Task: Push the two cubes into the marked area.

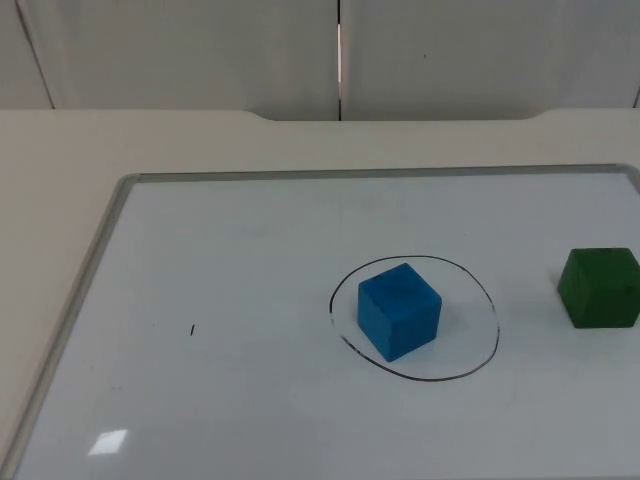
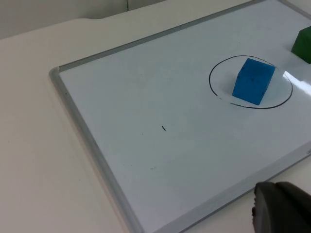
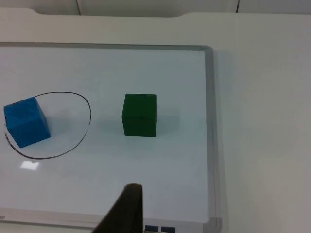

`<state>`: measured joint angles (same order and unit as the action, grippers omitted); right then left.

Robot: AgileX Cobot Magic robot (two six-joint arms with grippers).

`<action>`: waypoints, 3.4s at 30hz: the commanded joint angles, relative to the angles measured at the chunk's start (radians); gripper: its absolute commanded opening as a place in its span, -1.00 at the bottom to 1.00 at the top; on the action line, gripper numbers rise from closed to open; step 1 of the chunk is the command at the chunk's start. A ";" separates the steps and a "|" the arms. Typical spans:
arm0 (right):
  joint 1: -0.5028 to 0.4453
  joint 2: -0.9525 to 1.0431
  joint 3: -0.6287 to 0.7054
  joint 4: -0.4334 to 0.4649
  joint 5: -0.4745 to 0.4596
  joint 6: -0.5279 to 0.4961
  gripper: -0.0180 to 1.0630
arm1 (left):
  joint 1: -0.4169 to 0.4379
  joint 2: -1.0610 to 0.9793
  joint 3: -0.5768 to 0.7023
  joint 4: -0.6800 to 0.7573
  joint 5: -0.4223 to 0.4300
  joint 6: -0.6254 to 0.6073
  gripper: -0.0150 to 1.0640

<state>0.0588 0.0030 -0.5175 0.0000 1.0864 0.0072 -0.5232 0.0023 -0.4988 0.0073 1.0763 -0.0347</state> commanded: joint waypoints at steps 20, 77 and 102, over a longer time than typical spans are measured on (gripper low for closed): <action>-0.006 0.333 -0.051 0.000 -0.181 0.000 0.35 | 0.001 -0.002 0.005 0.008 -0.001 -0.002 -0.98; 0.044 1.948 -0.531 0.058 -0.613 0.003 -0.87 | 0.001 -0.002 0.005 0.008 -0.001 0.003 -0.98; 0.051 1.948 -0.533 0.167 -0.584 0.003 -0.87 | 0.001 -0.002 0.005 0.008 -0.001 0.007 -0.98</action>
<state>0.1040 1.9574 -1.0473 0.1602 0.5021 0.0066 -0.5232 0.0023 -0.4988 0.0113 1.0763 -0.0286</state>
